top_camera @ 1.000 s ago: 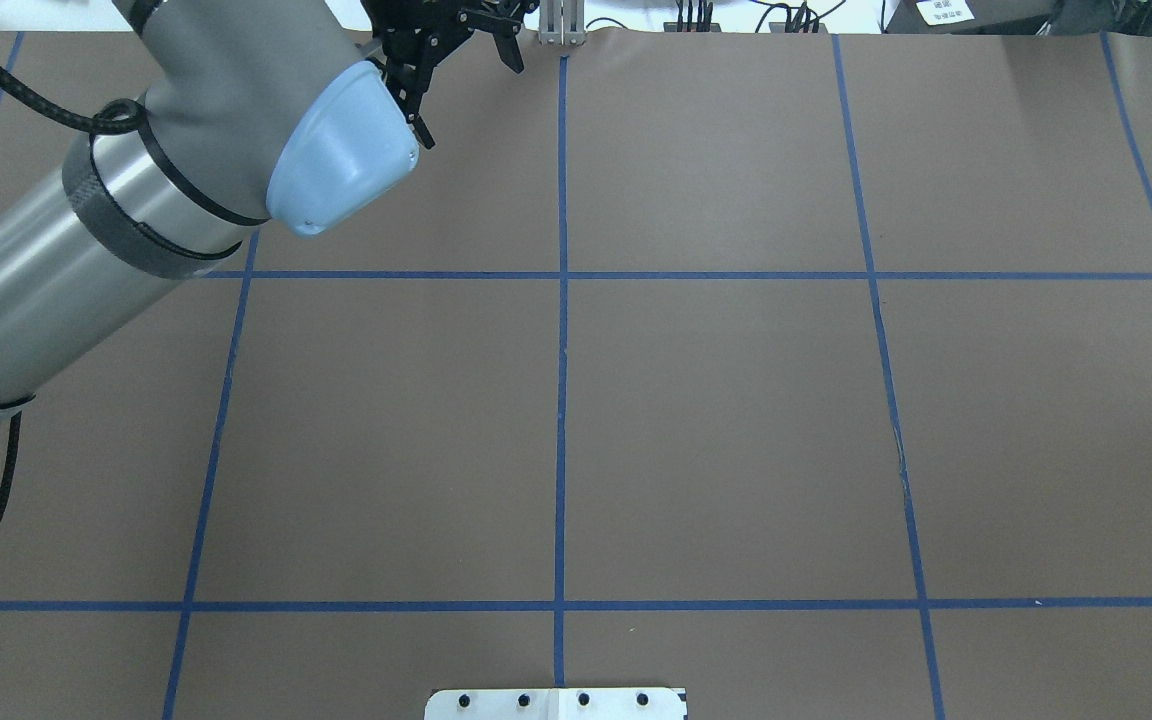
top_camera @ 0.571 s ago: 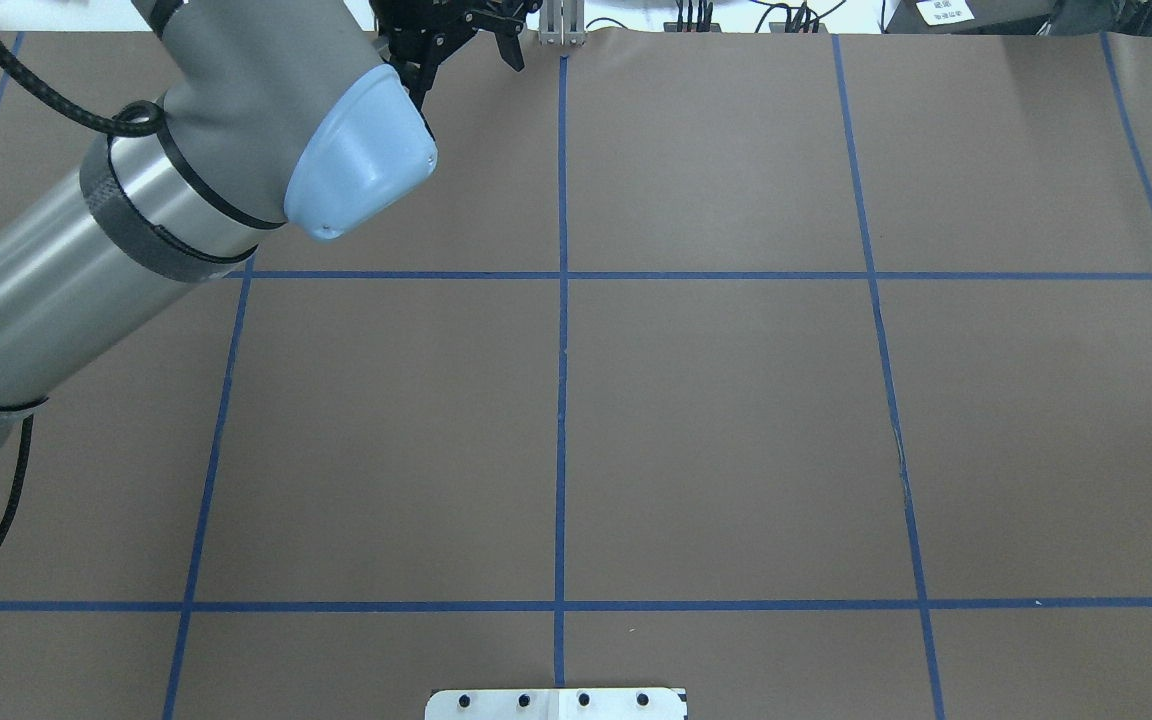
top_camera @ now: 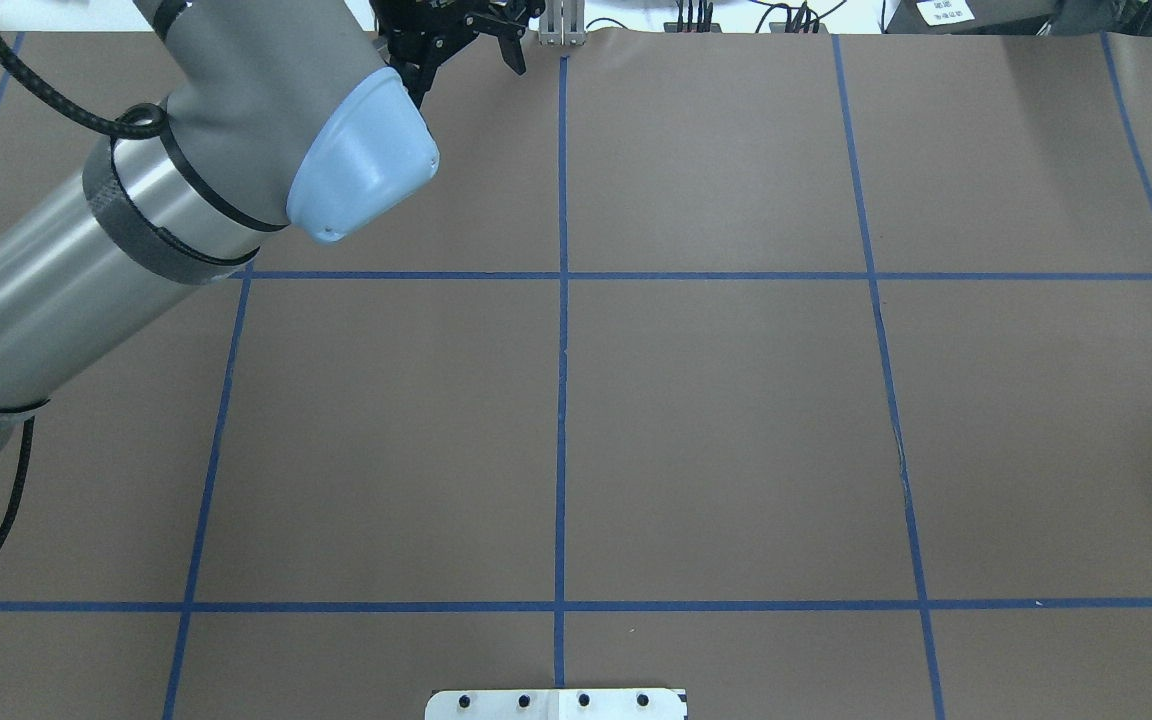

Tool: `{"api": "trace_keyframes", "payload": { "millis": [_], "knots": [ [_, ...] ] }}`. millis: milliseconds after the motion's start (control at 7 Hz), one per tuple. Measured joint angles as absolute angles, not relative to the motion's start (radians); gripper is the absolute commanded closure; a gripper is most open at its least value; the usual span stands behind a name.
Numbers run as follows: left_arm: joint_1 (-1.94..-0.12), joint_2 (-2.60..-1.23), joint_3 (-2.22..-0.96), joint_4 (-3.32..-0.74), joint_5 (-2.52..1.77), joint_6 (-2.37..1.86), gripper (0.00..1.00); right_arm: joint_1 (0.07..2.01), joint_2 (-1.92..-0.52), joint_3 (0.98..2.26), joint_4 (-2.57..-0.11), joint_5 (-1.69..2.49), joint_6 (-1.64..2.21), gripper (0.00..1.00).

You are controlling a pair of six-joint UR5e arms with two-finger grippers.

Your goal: Left arm hands cup to right arm to dump lemon

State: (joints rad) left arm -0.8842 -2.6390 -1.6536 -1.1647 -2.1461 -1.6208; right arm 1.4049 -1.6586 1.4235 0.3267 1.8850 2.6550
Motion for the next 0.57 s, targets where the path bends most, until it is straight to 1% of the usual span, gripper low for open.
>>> {"api": "trace_keyframes", "payload": {
  "millis": [286, 571],
  "knots": [
    [-0.877, -2.639, -1.652, -1.169, -2.149, -1.567, 0.0, 1.302, -1.574, 1.427, 0.212, 1.873, 2.143, 1.0],
    [-0.872, -2.647, -1.639, -1.171, -2.151, -1.531, 0.0, 1.139, -1.486, 1.425, 0.051, 1.72, 1.682, 1.0]
  ]
}}
